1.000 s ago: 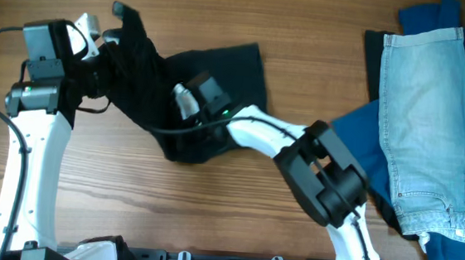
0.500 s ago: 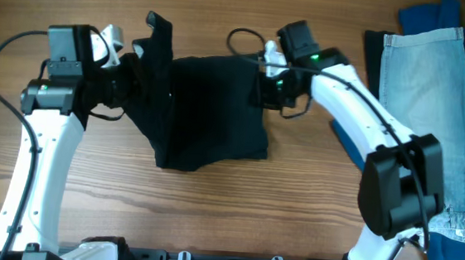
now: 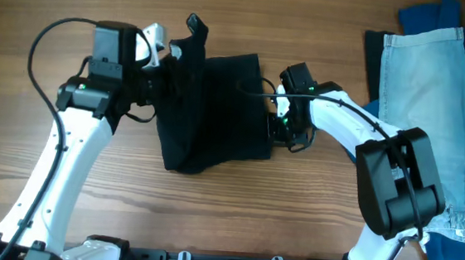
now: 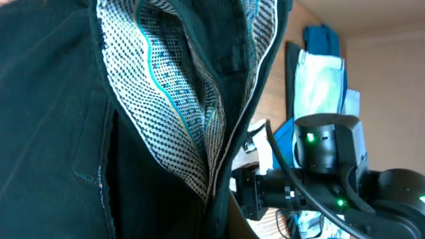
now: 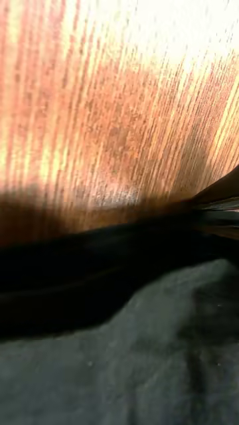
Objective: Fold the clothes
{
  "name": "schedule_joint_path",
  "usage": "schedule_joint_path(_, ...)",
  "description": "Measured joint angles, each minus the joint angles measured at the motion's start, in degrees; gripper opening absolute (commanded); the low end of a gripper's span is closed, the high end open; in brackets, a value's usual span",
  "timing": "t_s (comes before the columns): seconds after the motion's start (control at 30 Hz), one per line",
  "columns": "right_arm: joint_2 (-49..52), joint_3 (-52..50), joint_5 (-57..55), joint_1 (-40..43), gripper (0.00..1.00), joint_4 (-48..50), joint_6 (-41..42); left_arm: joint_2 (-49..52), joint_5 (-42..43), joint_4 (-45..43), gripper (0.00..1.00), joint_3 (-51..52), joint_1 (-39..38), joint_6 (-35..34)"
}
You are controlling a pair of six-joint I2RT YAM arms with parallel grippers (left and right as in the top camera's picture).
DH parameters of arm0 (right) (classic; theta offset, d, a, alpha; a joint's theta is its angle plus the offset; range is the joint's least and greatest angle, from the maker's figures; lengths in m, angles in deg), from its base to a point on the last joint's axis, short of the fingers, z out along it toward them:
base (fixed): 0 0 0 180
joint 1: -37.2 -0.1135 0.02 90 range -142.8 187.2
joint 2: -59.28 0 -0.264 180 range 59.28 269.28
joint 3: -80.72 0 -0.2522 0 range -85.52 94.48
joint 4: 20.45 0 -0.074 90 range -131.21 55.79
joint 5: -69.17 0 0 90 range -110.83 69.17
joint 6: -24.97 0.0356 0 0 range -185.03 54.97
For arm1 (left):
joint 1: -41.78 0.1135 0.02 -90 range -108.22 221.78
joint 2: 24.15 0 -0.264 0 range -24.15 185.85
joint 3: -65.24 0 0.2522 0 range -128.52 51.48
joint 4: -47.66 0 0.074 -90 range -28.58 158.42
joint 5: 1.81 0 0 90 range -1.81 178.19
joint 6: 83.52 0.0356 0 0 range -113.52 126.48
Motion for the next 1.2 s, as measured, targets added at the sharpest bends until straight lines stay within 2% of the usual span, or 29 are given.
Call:
schedule_joint_path(0.3, 0.00, -0.02, 0.02, -0.66, 0.08, 0.46, 0.24, 7.91, -0.85, -6.21, 0.04, 0.00, -6.95, -2.47)
schedule_joint_path(0.33, 0.00, -0.02, 0.00, -0.66, 0.07, 0.48, 0.24, 8.46, -0.85, -7.28, 0.11, 0.00, -7.80, -2.78)
schedule_joint_path(0.37, 0.00, -0.02, 0.00, -0.66, 0.04, 0.37, 0.22, 8.70, -0.85, -8.13, 0.43, 0.00, -8.24, -2.91)
schedule_joint_path(0.4, 0.00, -0.02, 0.00, -0.66, 0.04, 0.33, 0.24, 9.18, -0.87, -9.88, 0.50, 0.00, -9.25, -2.95)
schedule_joint_path(0.47, 0.00, -0.04, 0.02, -0.66, 0.04, -0.20, 0.31, 9.27, -0.85, -11.47, 0.50, 0.00, -10.23, -3.26)
schedule_joint_path(0.53, 0.00, -0.04, 0.02, -0.66, 0.04, -0.57, 0.28, 9.27, -0.87, -11.76, 0.54, -0.07, -10.58, -3.69)
schedule_joint_path(0.63, -0.02, 0.92, -0.35, 0.44, 0.04, -5.40, 0.70, 9.27, -0.63, -11.87, 0.51, -0.07, -9.11, -3.87)
schedule_joint_path(0.77, -2.16, 8.79, -5.73, 6.16, 0.05, -14.08, 2.21, 9.29, -1.05, -17.11, 0.47, -0.11, -2.56, -3.85)
schedule_joint_path(0.83, -6.16, 13.86, -6.47, 9.60, 0.09, -14.45, 2.38, 9.29, -3.80, -20.06, 0.51, -0.17, 0.46, -3.30)
schedule_joint_path(0.9, -11.76, 18.25, -4.85, 10.97, 0.10, -12.55, 1.16, 9.84, -9.33, -24.22, 0.53, -0.31, 2.10, -0.52)
schedule_joint_path(1.03, -16.39, 20.55, 2.58, 8.13, 0.09, -9.88, -1.09, 15.30, -13.38, -29.35, 0.53, -0.70, 2.14, 3.85)
schedule_joint_path(1.2, -9.97, 19.17, 6.12, 0.61, 0.09, -8.72, -1.49, 28.65, -14.84, -34.34, 0.56, -0.83, 2.21, 5.62)
